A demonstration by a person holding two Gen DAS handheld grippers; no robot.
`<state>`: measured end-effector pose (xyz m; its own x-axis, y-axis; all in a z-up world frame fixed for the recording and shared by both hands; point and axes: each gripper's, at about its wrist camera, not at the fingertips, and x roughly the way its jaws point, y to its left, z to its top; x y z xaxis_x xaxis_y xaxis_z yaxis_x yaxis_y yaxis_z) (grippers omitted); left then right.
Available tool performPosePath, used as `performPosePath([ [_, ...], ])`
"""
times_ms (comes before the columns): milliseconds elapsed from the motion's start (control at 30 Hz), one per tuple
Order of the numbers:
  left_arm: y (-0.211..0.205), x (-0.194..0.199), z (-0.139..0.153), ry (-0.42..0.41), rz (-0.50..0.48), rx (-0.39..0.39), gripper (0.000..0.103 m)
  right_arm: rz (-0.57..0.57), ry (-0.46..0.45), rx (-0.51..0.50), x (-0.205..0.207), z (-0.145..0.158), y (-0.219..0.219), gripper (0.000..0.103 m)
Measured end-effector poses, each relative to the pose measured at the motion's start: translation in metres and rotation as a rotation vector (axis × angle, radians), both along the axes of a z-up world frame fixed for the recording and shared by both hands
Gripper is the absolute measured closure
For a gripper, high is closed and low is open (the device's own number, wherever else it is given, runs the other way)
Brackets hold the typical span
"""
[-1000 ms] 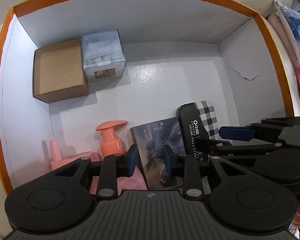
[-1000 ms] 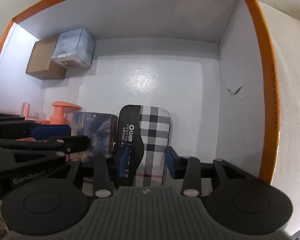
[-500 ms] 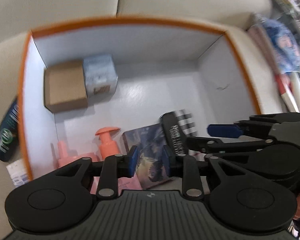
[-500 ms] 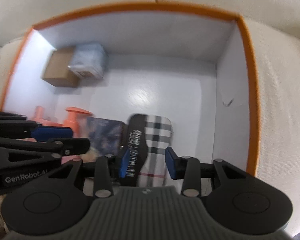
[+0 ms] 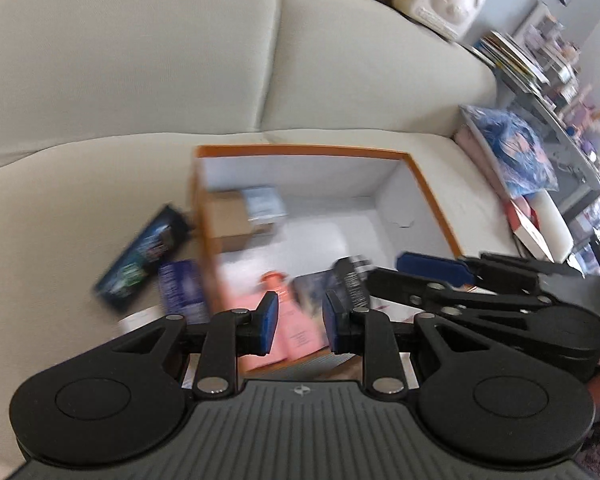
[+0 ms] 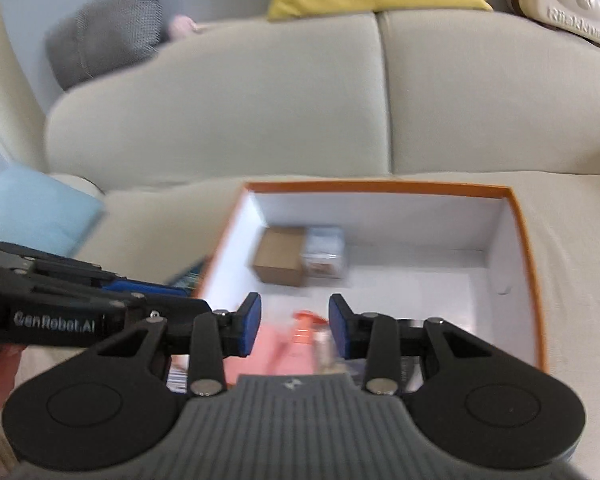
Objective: Organize rigid objects
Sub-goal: 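Withdraw both tools and reach the right tool to the yellow tape measure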
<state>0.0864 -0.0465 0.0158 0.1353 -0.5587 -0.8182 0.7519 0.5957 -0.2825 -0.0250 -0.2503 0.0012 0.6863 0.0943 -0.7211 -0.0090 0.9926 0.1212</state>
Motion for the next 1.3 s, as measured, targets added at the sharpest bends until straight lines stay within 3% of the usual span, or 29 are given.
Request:
performPosePath([
  [167,0.048,0.003,-0.014,0.013,0.049,0.052,0.074,0.058,0.010,0.075,-0.020,-0.007,0.040,0.063],
  [333,0.083,-0.004,-0.047,0.056,0.087,0.102,0.074,0.109,0.096,0.018,-0.032,-0.045,0.086,0.063],
  [567,0.107,-0.008,-0.082,0.025,0.121,0.158,0.074,0.104,0.268,-0.080,-0.023,-0.107,0.121,0.056],
  [767,0.115,0.008,-0.091,0.023,0.201,0.138,0.074,0.083,0.285,-0.127,-0.004,-0.120,0.131,0.057],
  [833,0.116,0.011,-0.094,0.034,0.198,0.131,0.074,0.081,0.317,-0.130,0.001,-0.128,0.134,0.057],
  [967,0.116,0.015,-0.107,0.100,0.179,0.142,0.074,0.115,0.398,-0.202,0.006,-0.147,0.142,0.045],
  [1133,0.115,0.017,-0.116,0.121,0.158,0.176,0.074,0.164,0.430,-0.303,0.011,-0.164,0.152,0.046],
  [1300,0.116,0.023,-0.120,0.141,0.169,0.189,0.074,0.195,0.476,-0.318,0.016,-0.179,0.154,0.049],
])
